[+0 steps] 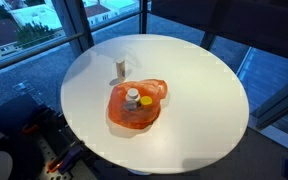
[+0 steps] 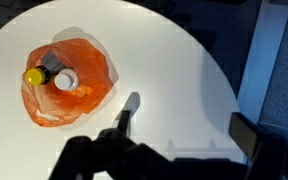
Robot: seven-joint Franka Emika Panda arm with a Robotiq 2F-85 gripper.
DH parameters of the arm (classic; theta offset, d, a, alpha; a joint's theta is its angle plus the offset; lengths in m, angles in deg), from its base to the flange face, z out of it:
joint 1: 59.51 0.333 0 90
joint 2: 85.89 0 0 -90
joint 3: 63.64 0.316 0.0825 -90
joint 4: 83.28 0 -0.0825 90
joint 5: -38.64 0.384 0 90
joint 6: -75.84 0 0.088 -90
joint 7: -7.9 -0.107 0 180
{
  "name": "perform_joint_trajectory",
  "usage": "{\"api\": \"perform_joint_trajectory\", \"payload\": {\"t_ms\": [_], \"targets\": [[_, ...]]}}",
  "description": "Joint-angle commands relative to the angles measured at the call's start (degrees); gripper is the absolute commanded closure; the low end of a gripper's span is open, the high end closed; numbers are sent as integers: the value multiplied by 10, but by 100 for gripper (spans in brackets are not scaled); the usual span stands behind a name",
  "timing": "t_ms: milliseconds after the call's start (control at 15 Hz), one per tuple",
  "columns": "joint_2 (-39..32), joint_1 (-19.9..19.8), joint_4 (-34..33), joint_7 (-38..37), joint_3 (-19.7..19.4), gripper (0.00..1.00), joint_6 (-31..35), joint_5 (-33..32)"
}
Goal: Remove the white bottle from the plastic and put it on the table
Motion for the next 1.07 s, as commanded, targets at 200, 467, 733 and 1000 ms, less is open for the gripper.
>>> {"api": "perform_joint_trajectory", "payload": {"t_ms": [200,467,733,1000], "targets": [[-66,-33,-33,-37,-39,0,64,-14],[-97,-50,-33,-50,-64,0,115,-13],[-126,-65,-34,-67,-85,0,154,-19],[-127,-64,-19,-62,-96,0,165,-14]]}}
